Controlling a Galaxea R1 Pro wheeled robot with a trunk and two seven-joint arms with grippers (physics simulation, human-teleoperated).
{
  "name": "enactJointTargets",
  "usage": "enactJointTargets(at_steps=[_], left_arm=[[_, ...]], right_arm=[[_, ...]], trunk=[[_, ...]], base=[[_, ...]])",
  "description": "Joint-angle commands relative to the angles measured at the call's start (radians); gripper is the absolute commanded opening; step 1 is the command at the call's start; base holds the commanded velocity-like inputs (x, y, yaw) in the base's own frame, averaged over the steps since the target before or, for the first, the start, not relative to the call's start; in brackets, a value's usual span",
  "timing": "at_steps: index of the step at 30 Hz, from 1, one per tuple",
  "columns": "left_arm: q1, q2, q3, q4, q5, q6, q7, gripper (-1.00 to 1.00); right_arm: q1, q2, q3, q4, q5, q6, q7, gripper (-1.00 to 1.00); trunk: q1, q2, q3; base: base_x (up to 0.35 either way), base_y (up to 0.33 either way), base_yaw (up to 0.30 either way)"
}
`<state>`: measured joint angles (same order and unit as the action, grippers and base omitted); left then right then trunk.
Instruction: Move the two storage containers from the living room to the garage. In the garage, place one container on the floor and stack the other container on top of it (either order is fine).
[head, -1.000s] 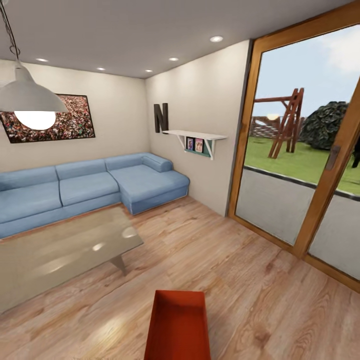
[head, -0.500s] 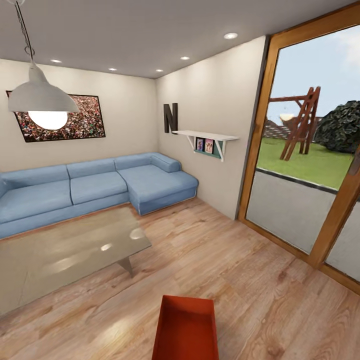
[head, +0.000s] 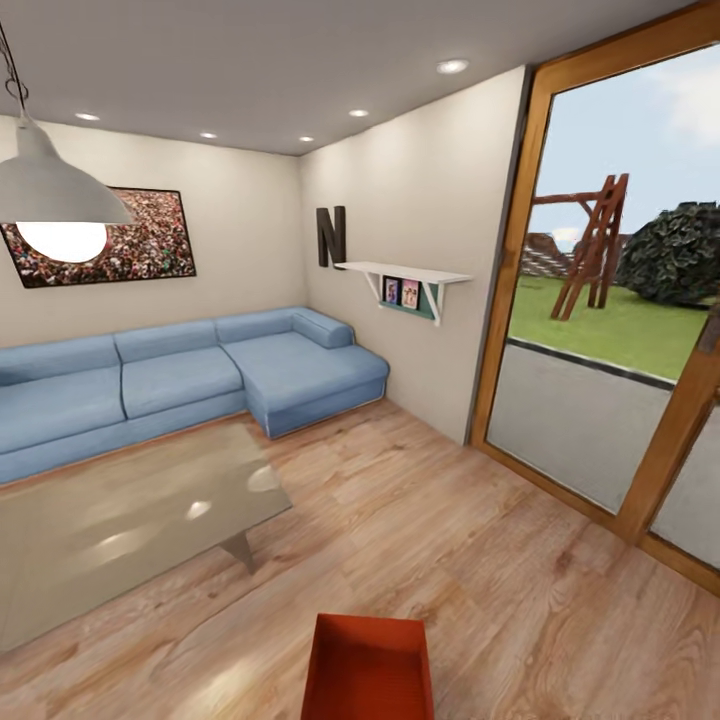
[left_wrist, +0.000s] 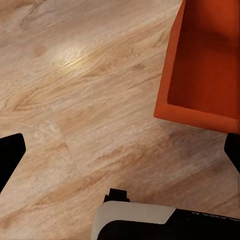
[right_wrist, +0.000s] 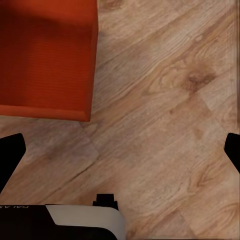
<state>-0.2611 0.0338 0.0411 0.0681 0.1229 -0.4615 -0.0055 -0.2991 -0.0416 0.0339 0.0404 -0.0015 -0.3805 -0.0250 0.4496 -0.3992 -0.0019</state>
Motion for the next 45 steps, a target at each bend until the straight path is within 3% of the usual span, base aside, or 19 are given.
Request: enactJointTargets(at_steps=[1,9,45], left_arm=[[-0.001,0.000,0.003,0.004,0.001,-0.006,-0.001,1.00],[-0.001,0.001,0.003,0.004,0.001,-0.006,-0.001,1.00],[-0.001,0.003,0.003,0.004,0.001,-0.006,-0.001,1.00]], right_arm=[[-0.002,0.000,0.004,0.004,0.000,-0.006,-0.003,1.00],[-0.002,0.000,0.004,0.004,0.000,-0.006,-0.003,1.00],[-0.002,0.000,0.007,0.004,0.000,-0.006,-0.003,1.00]], trunk=[[0.000,-0.001,0.000],[0.000,-0.001,0.003],[0.000,-0.001,0.004]], base=[[0.011,0.000,-0.259],[0.003,0.000,-0.206],[0.032,0.021,-0.015]])
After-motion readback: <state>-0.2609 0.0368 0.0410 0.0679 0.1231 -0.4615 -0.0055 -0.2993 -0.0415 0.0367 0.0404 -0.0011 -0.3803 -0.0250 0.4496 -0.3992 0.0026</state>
